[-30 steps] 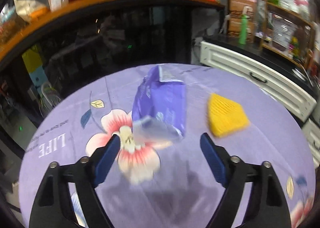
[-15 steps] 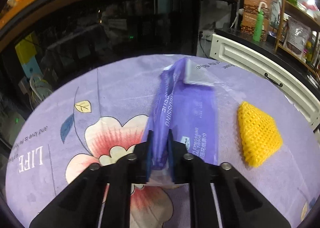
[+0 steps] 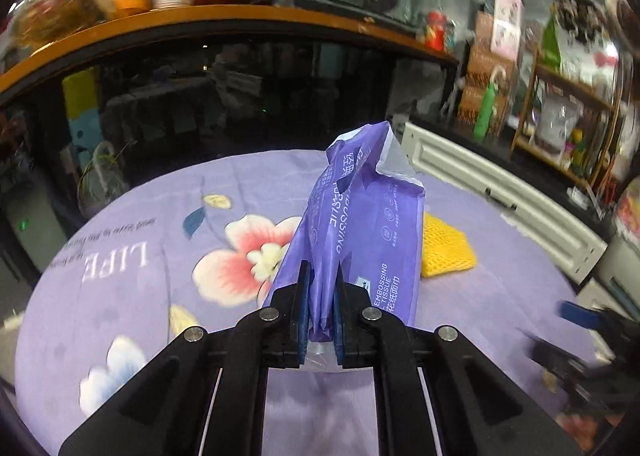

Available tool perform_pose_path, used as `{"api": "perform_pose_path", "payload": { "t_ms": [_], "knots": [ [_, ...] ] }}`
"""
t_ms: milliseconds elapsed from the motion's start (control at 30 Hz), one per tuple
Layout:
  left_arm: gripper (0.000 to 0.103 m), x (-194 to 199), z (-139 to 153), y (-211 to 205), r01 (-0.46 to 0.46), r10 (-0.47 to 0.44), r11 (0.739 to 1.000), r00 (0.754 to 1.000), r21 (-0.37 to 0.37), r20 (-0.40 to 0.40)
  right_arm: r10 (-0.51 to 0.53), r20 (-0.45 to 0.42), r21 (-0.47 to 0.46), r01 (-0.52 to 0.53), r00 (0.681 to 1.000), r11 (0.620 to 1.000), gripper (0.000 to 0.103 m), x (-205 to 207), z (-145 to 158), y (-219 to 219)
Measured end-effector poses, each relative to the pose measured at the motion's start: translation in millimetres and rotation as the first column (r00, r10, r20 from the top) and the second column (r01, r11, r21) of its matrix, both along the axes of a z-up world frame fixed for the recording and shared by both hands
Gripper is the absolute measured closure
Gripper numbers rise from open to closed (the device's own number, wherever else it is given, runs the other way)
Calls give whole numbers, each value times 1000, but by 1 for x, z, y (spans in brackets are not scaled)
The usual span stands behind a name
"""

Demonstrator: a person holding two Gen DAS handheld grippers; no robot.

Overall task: Collect trash
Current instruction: 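Grasp the yellow mesh net with the right tool while the left tool holds the packet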

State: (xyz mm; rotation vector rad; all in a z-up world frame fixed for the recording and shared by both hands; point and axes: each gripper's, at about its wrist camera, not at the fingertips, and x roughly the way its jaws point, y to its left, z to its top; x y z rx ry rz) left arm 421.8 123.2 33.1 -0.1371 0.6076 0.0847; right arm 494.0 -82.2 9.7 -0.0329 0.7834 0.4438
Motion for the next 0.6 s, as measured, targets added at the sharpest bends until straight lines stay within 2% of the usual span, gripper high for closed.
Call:
{"api": "perform_pose_path", "payload": {
  "t_ms": [133, 233, 367, 533, 567, 600],
  "knots": [
    [93, -19, -1, -2, -54, 51, 998, 996, 43, 67, 0, -4, -48, 0, 1000, 999, 15, 31, -4, 23],
    [93, -18, -5, -2, -64, 61, 997, 996, 50, 72, 27, -12, -95, -28, 1000, 995, 15, 53, -8, 43],
    [93, -18, -10, 1, -87, 80, 991, 994, 103, 77, 36, -30, -132, -40, 999, 990, 15, 77, -15, 68],
    [93, -20, -11, 13, -103, 98, 992, 993, 76, 69, 16, -26, -189, -21, 1000, 982, 16, 99, -20, 88],
    [93, -21, -11, 16, -106, 101, 992, 992, 71, 71, 8, -36, -209, -15, 999, 978, 17, 103, -24, 92],
    [93, -21, -11, 16, -106, 102, 992, 992, 66, 71, 0, -47, -217, -10, 999, 976, 28, 107, -27, 93]
  ]
}}
